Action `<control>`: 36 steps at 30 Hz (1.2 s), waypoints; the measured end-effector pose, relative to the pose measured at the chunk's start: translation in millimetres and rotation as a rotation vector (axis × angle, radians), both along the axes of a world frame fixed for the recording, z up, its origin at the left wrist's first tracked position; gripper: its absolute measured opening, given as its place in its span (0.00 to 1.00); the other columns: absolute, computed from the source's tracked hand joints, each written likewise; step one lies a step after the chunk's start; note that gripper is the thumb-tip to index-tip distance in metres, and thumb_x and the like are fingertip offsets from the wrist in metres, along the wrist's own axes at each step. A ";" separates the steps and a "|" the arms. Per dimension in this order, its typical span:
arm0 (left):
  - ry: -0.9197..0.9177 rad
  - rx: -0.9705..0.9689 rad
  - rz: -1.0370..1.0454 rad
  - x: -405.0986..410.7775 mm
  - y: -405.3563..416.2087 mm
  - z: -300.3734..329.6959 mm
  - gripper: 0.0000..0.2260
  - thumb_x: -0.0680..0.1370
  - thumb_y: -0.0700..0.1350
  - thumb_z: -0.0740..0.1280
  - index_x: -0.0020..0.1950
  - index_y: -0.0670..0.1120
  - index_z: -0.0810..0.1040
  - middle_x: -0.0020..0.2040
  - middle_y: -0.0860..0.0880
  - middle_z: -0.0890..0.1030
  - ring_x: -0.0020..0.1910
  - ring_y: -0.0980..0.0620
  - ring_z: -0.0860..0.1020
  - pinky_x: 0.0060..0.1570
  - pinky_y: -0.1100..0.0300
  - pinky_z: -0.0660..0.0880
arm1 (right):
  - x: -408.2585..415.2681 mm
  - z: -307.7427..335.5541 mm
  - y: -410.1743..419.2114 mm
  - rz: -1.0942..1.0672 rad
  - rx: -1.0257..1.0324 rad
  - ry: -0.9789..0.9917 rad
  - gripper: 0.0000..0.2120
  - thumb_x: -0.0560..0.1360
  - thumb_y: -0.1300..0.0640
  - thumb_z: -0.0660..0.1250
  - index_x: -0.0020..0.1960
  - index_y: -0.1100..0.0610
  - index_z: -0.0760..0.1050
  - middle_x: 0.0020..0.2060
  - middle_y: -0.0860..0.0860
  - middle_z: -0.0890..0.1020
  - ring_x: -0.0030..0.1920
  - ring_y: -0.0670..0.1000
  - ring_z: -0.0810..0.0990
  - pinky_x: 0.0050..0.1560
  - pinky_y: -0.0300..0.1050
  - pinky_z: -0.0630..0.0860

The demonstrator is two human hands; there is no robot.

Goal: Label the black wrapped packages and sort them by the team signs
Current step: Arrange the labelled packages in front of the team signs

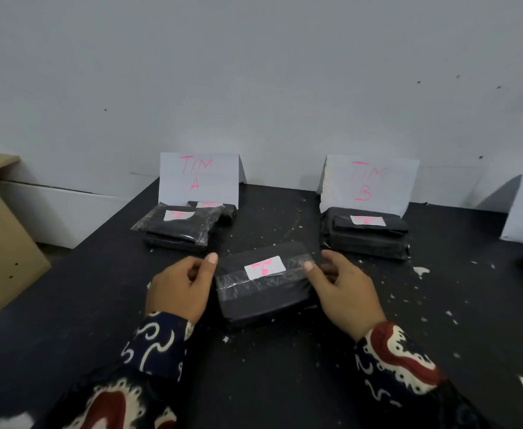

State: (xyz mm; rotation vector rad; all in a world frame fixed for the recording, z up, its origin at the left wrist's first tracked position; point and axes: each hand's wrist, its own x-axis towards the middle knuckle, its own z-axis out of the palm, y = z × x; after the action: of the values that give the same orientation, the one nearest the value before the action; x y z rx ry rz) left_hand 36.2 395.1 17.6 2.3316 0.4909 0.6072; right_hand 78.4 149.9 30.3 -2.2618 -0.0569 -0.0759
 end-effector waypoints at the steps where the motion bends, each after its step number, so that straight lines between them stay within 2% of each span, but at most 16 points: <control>1: 0.026 -0.038 -0.010 -6.3 -8.7 1.3 0.18 0.77 0.64 0.59 0.42 0.52 0.80 0.36 0.57 0.80 0.38 0.56 0.78 0.40 0.59 0.70 | -2.2 -0.1 -2.5 0.018 -0.004 0.022 0.28 0.75 0.39 0.65 0.70 0.52 0.71 0.59 0.49 0.81 0.59 0.49 0.79 0.63 0.43 0.72; 3: 0.021 -0.151 -0.040 -13.2 -23.5 0.4 0.15 0.75 0.64 0.62 0.47 0.54 0.79 0.41 0.59 0.81 0.42 0.58 0.78 0.44 0.59 0.72 | -7.4 1.2 -7.6 0.032 -0.005 0.037 0.28 0.75 0.40 0.66 0.70 0.53 0.71 0.60 0.49 0.81 0.60 0.48 0.78 0.60 0.38 0.70; 5: -0.009 -0.253 -0.091 -13.2 -37.7 -1.5 0.12 0.72 0.60 0.70 0.52 0.57 0.77 0.45 0.59 0.81 0.46 0.59 0.79 0.48 0.58 0.75 | -11.1 0.4 -15.2 0.019 0.060 0.041 0.27 0.75 0.40 0.67 0.69 0.53 0.72 0.56 0.46 0.82 0.57 0.46 0.79 0.58 0.37 0.71; 9: -0.070 -0.381 -0.212 -3.0 -68.5 1.5 0.28 0.65 0.61 0.76 0.61 0.58 0.71 0.56 0.57 0.78 0.53 0.58 0.78 0.56 0.53 0.77 | -17.3 -0.7 -31.3 -0.012 0.238 0.058 0.28 0.67 0.30 0.66 0.60 0.45 0.77 0.50 0.41 0.84 0.52 0.42 0.81 0.58 0.47 0.78; 11: -0.099 -0.349 -0.232 4.1 -87.1 7.2 0.34 0.62 0.62 0.77 0.62 0.57 0.68 0.58 0.56 0.75 0.54 0.57 0.77 0.56 0.55 0.76 | -19.8 -1.8 -36.6 -0.045 0.266 0.036 0.23 0.67 0.30 0.66 0.54 0.44 0.78 0.48 0.42 0.84 0.51 0.43 0.81 0.57 0.49 0.78; 14: -0.150 -0.291 -0.262 14.0 -114.3 13.3 0.36 0.59 0.63 0.78 0.60 0.58 0.65 0.57 0.56 0.75 0.54 0.57 0.77 0.54 0.55 0.77 | -21.8 -3.4 -45.2 -0.139 0.298 0.013 0.26 0.64 0.27 0.66 0.52 0.45 0.76 0.50 0.45 0.81 0.54 0.47 0.79 0.59 0.51 0.76; 18: -0.204 -0.275 -0.312 20.1 -136.0 10.3 0.35 0.60 0.59 0.79 0.60 0.58 0.65 0.56 0.55 0.75 0.53 0.56 0.77 0.53 0.56 0.78 | -24.2 -5.6 -51.7 -0.246 0.419 0.004 0.25 0.65 0.32 0.70 0.53 0.47 0.74 0.50 0.44 0.81 0.51 0.46 0.80 0.56 0.49 0.77; 21: -0.262 -0.285 -0.320 19.4 -144.0 4.7 0.36 0.61 0.59 0.79 0.62 0.56 0.65 0.58 0.54 0.75 0.55 0.55 0.77 0.54 0.52 0.78 | -24.5 -4.8 -52.0 -0.306 0.491 -0.031 0.23 0.66 0.34 0.72 0.53 0.47 0.73 0.45 0.42 0.82 0.46 0.42 0.81 0.47 0.41 0.77; 24: -0.296 -0.287 -0.313 15.4 -150.5 1.7 0.37 0.62 0.56 0.79 0.64 0.53 0.64 0.60 0.53 0.73 0.57 0.55 0.76 0.56 0.55 0.77 | -22.6 -3.4 -51.5 -0.354 0.463 -0.067 0.21 0.67 0.35 0.72 0.52 0.47 0.73 0.42 0.40 0.81 0.42 0.39 0.79 0.39 0.35 0.72; 27: -0.325 -0.291 -0.307 13.0 -153.5 0.4 0.36 0.63 0.54 0.79 0.65 0.52 0.64 0.60 0.52 0.72 0.57 0.54 0.75 0.57 0.56 0.76 | -21.7 -4.9 -51.8 -0.368 0.456 -0.088 0.18 0.70 0.37 0.70 0.51 0.47 0.73 0.41 0.40 0.81 0.42 0.40 0.80 0.41 0.38 0.73; 31: -0.289 -0.328 -0.317 13.7 -150.8 -5.0 0.33 0.67 0.50 0.77 0.66 0.51 0.63 0.61 0.51 0.73 0.58 0.53 0.76 0.58 0.50 0.76 | -20.1 -8.2 -53.7 -0.363 0.409 -0.085 0.14 0.74 0.39 0.66 0.49 0.48 0.72 0.41 0.42 0.80 0.44 0.45 0.79 0.47 0.45 0.74; 36: -0.229 -0.399 -0.348 14.4 -146.8 -7.3 0.30 0.71 0.46 0.74 0.68 0.52 0.63 0.63 0.50 0.72 0.60 0.53 0.75 0.61 0.49 0.75 | -19.1 -10.8 -60.2 -0.271 0.359 -0.067 0.14 0.76 0.40 0.63 0.55 0.49 0.71 0.45 0.42 0.80 0.49 0.48 0.80 0.51 0.46 0.74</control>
State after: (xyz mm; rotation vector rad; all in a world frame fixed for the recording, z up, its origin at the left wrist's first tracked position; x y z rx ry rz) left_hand 50.7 248.3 10.3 1.8797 0.0819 0.5418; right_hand 59.3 89.6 19.5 -1.8950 0.2133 -0.2831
